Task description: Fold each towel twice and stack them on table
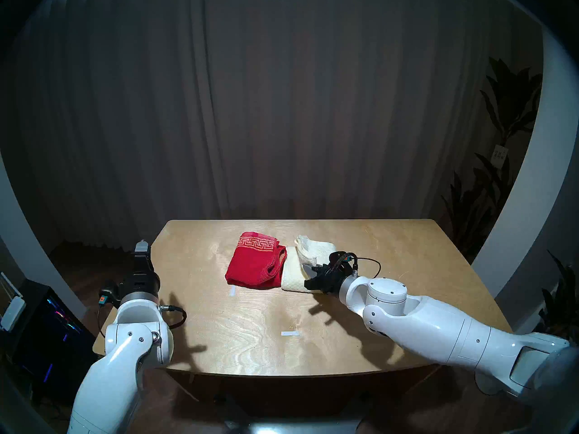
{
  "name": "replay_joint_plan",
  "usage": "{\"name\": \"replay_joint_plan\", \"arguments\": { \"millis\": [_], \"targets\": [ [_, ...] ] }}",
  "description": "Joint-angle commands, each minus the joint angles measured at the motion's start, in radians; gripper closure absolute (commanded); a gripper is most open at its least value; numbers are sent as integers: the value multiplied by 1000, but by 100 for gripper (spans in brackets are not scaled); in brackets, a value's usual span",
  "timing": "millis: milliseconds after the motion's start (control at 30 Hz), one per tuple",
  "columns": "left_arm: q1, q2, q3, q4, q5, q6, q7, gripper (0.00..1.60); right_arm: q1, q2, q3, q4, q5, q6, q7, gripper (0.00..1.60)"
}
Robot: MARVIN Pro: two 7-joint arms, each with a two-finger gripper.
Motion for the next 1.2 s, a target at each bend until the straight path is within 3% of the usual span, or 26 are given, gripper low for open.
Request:
{"name": "replay_joint_plan", "arguments": {
  "millis": [0, 33, 67, 133, 167, 200, 233, 500, 667, 733, 900, 933, 1167],
  "targets": [
    [16, -5, -25, -27, -11, -11, -32, 0, 85, -12, -31, -3, -70, 65, 47, 160],
    [19, -7, -27, -27, -12, -13, -36, 0, 89, -12, -36, -2, -76, 72, 56, 140],
    [21, -9, -29, -27, -14, -14, -39, 0, 93, -15, -40, -2, -78, 80, 60, 102],
    [25, -13, -32, -28, -18, -17, -47, 0, 96, -18, -43, -8, -83, 91, 57, 84],
    [27, -14, -34, -28, -20, -18, -50, 0, 98, -20, -44, -11, -82, 98, 58, 67],
    [27, -14, -34, -28, -20, -18, -50, 0, 98, -20, -44, -11, -82, 98, 58, 67],
    [31, -16, -37, -28, -24, -20, -57, 0, 99, -25, -42, -15, -75, 108, 54, 0],
    [39, -16, -41, -28, -32, -17, -74, 0, 89, -31, -20, -45, -39, 123, 44, 0],
    [42, 8, -32, -27, -1, -9, -85, 0, 49, -14, 24, -118, 39, 101, 30, 0],
    [48, 29, -20, -30, 17, 7, -92, 0, 16, 2, 77, -167, 125, 67, 26, 0],
    [52, 45, -5, -29, 23, 31, -97, 0, -21, 31, 125, -227, 203, 34, 11, 0],
    [53, 56, 6, -29, 29, 48, -102, 0, -43, 46, 147, -254, 246, 18, -1, 0],
    [52, 84, 52, -32, 51, 98, -108, 0, -103, 91, 189, -297, 332, -25, -35, 0]
  ]
}}
